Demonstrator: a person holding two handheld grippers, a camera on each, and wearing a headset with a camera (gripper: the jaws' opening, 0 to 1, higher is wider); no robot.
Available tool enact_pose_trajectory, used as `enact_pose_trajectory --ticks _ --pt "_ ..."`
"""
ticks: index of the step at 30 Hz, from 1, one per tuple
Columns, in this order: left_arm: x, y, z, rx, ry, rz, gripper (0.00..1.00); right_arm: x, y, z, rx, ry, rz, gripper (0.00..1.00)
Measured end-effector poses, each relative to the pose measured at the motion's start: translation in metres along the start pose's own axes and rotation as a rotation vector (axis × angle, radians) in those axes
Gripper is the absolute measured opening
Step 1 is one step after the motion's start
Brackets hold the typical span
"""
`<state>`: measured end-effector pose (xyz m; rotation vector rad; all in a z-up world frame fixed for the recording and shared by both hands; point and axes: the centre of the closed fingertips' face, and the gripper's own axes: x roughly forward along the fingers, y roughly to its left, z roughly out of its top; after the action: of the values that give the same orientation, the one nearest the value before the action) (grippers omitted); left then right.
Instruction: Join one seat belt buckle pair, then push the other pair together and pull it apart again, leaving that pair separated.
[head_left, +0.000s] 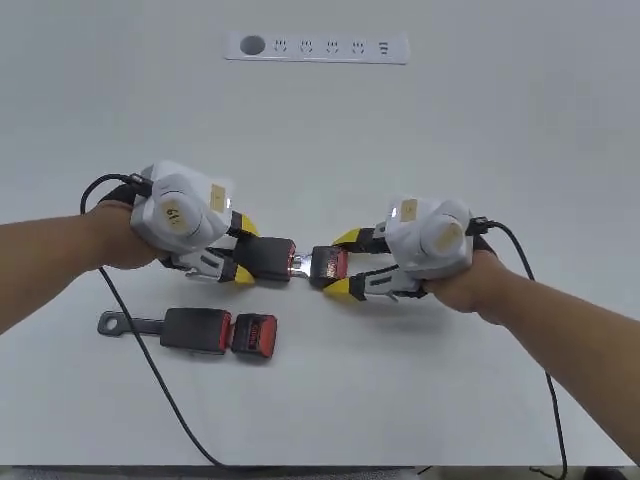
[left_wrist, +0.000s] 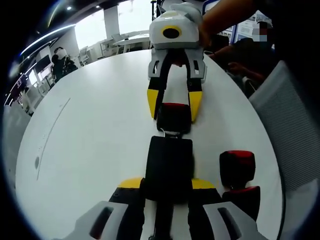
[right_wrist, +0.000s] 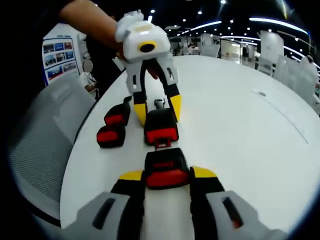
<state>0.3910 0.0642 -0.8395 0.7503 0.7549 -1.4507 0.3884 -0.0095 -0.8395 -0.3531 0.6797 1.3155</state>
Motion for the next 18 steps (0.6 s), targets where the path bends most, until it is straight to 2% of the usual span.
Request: enact_pose_trajectory --ticks 7,10,11,12,13,16,18 --pt "0.000 0.000 0.000 0.007 -0.002 -0.002 0.34 0.003 0.003 0.001 0.008 0.018 0.010 0.34" --pt "0.000 0.000 0.000 0.012 -0.001 -0.006 0.33 0.007 0.005 0.003 0.019 0.015 0.004 0.34" --pt "0.000 0.000 0.000 0.014 0.001 -0.006 0.33 0.011 0.006 0.008 0.032 -0.006 -0.002 0.34" --pt "0.000 0.000 0.000 0.016 0.002 -0.006 0.33 0.014 0.007 0.009 0.040 -0.004 -0.010 0.34" --pt "0.000 0.000 0.000 0.013 0.001 -0.006 0.33 0.017 0.008 0.011 0.017 0.007 -0.016 0.34" --pt "0.000 0.000 0.000 0.011 -0.007 -0.005 0.33 0.015 0.008 0.010 0.066 -0.003 -0.021 0.34" --pt "0.000 -0.001 0.000 0.012 -0.007 -0.006 0.33 0.016 0.010 0.010 0.055 0.009 -0.025 0.34"
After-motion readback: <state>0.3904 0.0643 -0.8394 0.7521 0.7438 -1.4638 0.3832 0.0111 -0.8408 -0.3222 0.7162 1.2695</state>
